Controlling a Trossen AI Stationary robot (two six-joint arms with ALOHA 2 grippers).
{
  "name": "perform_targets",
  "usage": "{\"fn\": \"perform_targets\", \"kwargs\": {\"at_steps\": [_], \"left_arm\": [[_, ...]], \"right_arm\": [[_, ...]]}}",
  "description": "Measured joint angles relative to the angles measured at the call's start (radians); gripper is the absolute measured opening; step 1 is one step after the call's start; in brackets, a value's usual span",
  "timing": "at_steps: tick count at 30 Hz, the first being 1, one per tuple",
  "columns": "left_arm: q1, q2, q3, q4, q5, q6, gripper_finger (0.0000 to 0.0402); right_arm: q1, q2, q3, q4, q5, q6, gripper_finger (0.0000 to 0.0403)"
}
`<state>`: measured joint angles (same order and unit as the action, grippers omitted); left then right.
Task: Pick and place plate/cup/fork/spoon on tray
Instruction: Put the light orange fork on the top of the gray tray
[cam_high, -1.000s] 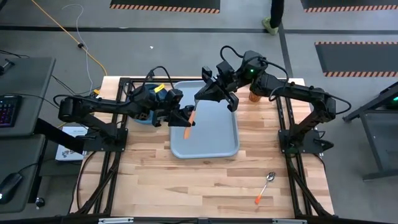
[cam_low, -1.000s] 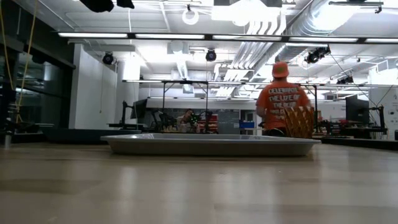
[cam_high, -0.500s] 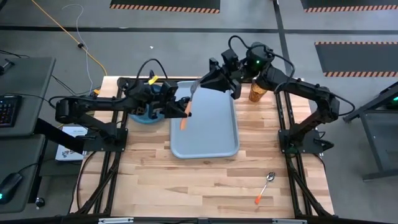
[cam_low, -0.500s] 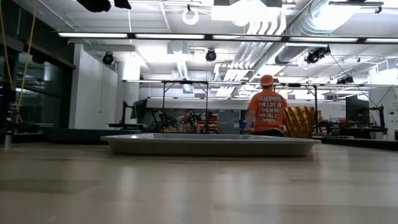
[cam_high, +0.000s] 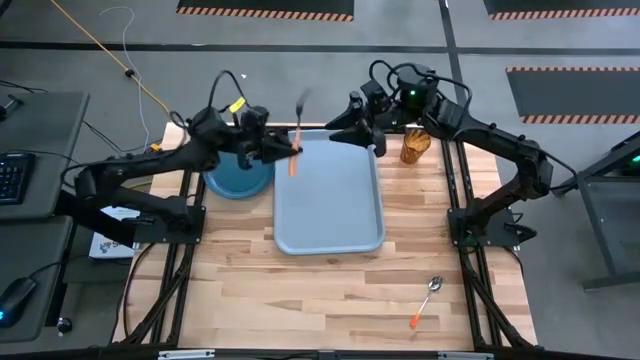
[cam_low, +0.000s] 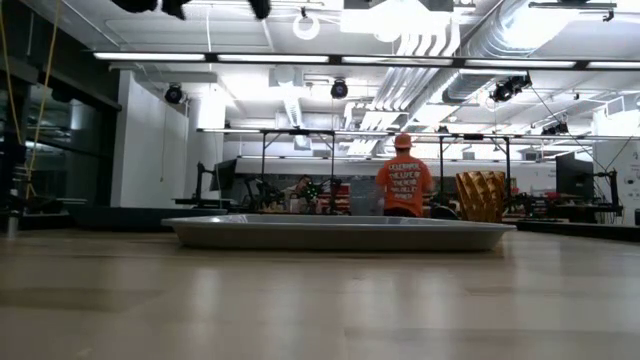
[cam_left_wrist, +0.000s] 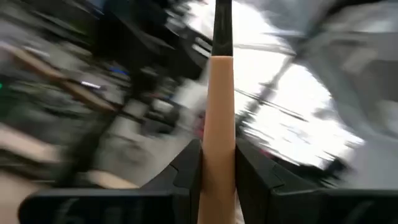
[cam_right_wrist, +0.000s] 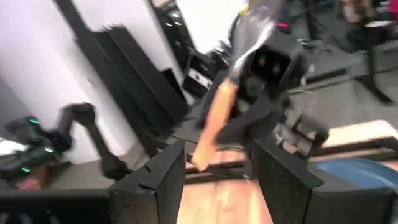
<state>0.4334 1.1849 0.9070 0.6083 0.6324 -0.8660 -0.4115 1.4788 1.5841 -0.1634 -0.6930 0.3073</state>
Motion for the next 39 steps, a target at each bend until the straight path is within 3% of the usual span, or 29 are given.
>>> {"fn": "perform_targets", "kwargs": {"at_steps": [6, 12, 18, 25, 39], "left_arm": [[0.011, -0.061, 0.000, -0.271, -0.299, 0.216, 0.0060], [-0.082, -0.027, 0.000, -0.241, -0.432, 0.302, 0.0060], [-0.168, -0.031, 0.000, -0.245, -0.628, 0.418, 0.0060], [-0.249, 0.001, 0.000, -0.229, -0.752, 0.477, 0.0060], [-0.291, 0.037, 0.000, -0.199, -0.795, 0.484, 0.0060]], "right_arm": [[0.018, 0.010, 0.000, 0.010, 0.178, -0.048, 0.0178], [0.056, 0.048, 0.000, 0.068, 0.263, -0.097, 0.0178], [0.058, 0.051, -0.001, 0.085, 0.350, -0.098, 0.0178], [0.070, 0.074, -0.001, 0.142, 0.346, -0.046, 0.0178], [0.074, 0.092, -0.001, 0.153, 0.327, 0.007, 0.0161]]}}
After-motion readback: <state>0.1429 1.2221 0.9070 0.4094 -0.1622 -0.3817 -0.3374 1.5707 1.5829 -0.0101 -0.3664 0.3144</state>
